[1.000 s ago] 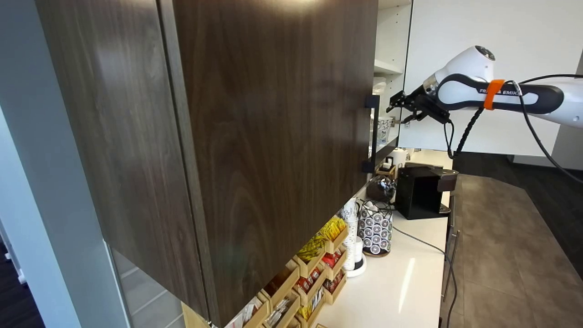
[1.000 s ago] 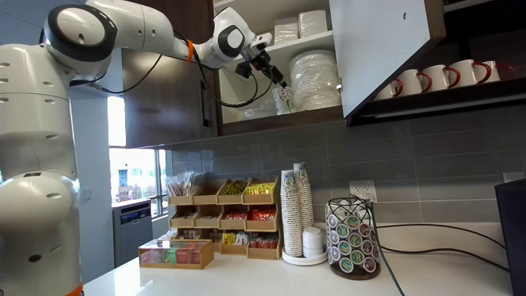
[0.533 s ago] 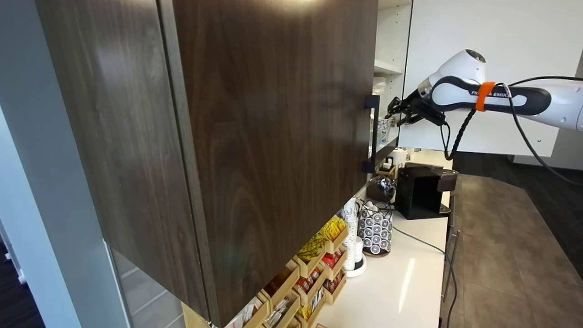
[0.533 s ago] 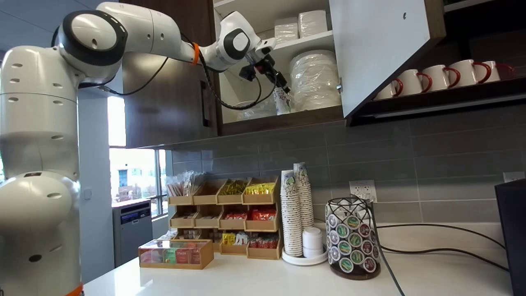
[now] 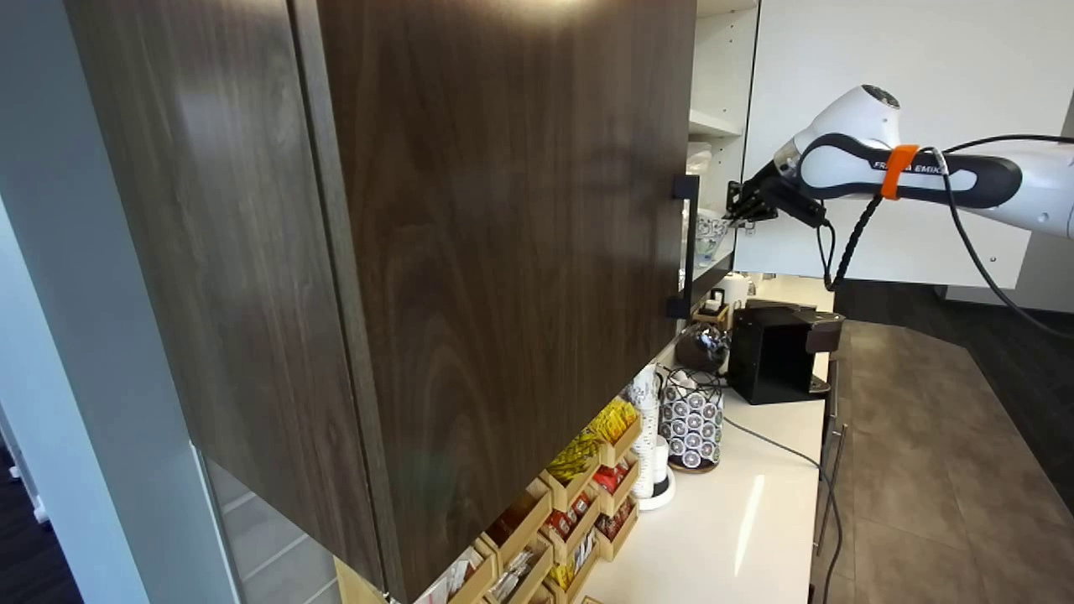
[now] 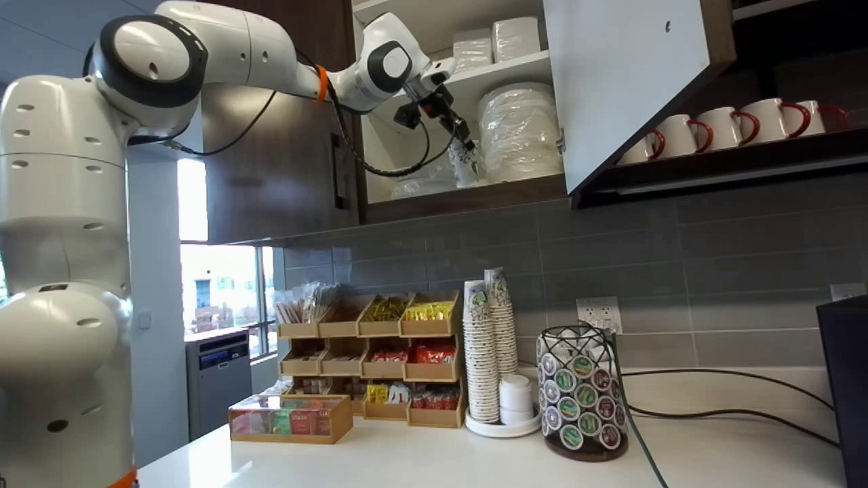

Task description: Remove the paper cup from the cabinet and put it on the counter

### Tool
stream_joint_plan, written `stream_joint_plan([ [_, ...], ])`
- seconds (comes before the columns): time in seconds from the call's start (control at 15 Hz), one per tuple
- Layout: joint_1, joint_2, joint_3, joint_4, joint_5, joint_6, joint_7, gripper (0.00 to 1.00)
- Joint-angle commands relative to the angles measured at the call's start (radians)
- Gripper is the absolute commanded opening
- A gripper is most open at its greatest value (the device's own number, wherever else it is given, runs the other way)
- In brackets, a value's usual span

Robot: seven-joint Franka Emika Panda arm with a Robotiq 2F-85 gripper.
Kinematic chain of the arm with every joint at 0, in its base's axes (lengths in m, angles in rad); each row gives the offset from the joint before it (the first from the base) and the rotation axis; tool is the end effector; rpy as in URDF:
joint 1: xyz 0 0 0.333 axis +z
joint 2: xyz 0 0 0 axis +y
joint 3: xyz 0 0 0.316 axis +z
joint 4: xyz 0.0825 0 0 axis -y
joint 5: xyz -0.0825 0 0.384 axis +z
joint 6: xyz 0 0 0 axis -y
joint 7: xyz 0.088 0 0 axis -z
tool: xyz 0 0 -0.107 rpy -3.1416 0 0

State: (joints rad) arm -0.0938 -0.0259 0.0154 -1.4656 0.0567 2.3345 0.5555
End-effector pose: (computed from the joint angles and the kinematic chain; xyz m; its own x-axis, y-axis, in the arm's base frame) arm 0.5810 -0.0445 0.7847 0.4902 -0.5998 0.6324 -0.3876 -0.7999 -0.4582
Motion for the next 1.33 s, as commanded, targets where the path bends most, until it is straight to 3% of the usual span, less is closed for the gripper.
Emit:
stream_joint_plan([
  [0.0,-0.006,-0.044,-0.007,-0.031,0.036,-0.006,-0.014,0.0],
  [0.33,-0.011,-0.131,-0.032,-0.07,0.09,-0.006,-0.071,0.01],
  [0.67,0.019,-0.256,-0.072,-0.142,0.265,-0.117,-0.302,0.01],
  [1.0,0.083,-0.387,-0.154,-0.288,0.434,-0.3,-0.544,0.01],
  [1.27,0.086,-0.453,-0.187,-0.4,0.426,-0.464,-0.669,0.01],
])
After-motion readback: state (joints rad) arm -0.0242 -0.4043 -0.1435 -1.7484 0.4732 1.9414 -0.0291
